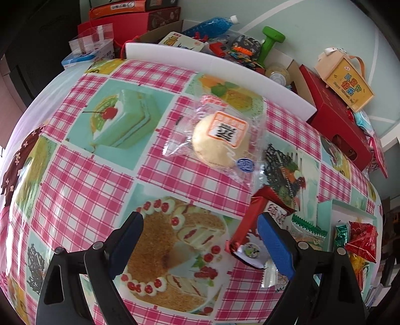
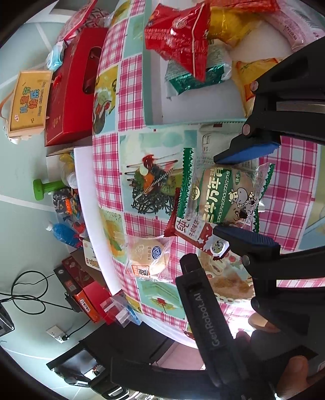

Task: Organize snacks
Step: 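Grasp the green-labelled round biscuit pack with the right tool while the left tool grasps the red-white milk biscuit pack, then carry both biscuit packs over the white tray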

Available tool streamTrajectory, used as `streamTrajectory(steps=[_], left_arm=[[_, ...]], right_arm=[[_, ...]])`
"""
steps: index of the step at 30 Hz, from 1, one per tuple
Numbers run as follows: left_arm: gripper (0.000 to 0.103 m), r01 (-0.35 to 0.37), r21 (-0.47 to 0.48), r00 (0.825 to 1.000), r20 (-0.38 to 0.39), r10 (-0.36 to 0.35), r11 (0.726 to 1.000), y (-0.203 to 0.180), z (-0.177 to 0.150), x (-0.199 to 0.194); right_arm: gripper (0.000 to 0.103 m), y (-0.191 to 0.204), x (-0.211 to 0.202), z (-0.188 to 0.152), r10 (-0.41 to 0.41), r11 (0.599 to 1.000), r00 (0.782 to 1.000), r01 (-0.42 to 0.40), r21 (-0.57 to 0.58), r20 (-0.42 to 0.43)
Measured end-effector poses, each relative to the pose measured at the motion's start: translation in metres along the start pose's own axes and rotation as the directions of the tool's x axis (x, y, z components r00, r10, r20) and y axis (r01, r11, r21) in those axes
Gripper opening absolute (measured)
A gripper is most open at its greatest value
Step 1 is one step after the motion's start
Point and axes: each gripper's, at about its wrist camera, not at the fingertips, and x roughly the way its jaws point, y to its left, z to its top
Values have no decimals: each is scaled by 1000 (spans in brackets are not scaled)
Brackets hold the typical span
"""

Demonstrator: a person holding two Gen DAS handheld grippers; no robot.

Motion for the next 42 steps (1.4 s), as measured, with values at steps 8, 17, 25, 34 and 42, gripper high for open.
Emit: streamTrajectory(steps=[8, 17, 25, 34, 42], left_arm=[[93, 51, 63, 998, -29, -50, 997, -27, -4, 11], [92, 51, 109, 997, -71, -43, 993, -45, -10, 32], [84, -20, 93, 999, -33, 23, 995, -35, -6, 35], [41, -76, 131, 997, -4, 77, 988, -31, -7, 29], [41, -78, 108, 997, -16, 80, 991, -32, -10, 25]], right_arm=[[52, -18, -6, -2, -16, 999, 1000, 16, 45, 3], [52, -24, -8, -3, -4, 998, 1000, 4, 62, 6], [52, -25, -7, -3, -1, 998, 1000, 0, 63, 5], [52, -25, -7, -4, -4, 998, 1000, 4, 60, 5], [52, -25, -8, -4, 5, 998, 1000, -6, 62, 10]])
